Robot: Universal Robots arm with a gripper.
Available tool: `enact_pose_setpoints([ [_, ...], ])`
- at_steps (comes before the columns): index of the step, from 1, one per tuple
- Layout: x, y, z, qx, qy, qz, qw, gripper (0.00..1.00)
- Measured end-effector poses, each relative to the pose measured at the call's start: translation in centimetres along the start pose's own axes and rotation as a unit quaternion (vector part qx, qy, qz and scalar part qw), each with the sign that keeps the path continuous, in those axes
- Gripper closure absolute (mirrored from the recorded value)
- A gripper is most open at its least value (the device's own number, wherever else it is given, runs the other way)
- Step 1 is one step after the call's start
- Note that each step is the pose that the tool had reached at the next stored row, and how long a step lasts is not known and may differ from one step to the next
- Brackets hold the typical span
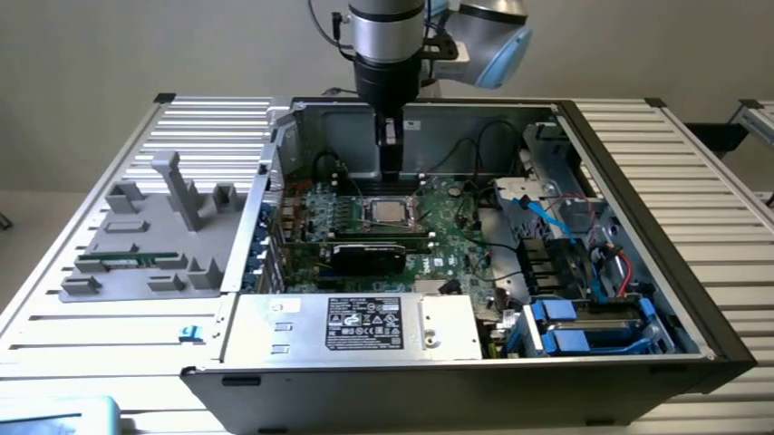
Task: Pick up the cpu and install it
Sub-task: 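Place the cpu into insertion slot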
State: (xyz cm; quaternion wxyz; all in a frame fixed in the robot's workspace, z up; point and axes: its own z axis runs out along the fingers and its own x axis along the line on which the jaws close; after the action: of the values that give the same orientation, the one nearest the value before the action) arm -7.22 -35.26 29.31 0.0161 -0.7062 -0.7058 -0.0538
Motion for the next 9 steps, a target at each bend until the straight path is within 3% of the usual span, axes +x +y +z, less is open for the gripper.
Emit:
enact_pose_setpoints([
  [3, 0.01, 0.14, -0.72, 0.0000, 0.0000, 0.000, 1.0000, 0.38],
  [9, 0.00, 0.19, -0.78, 0.0001, 0.0002, 0.000, 1.0000, 0.38],
])
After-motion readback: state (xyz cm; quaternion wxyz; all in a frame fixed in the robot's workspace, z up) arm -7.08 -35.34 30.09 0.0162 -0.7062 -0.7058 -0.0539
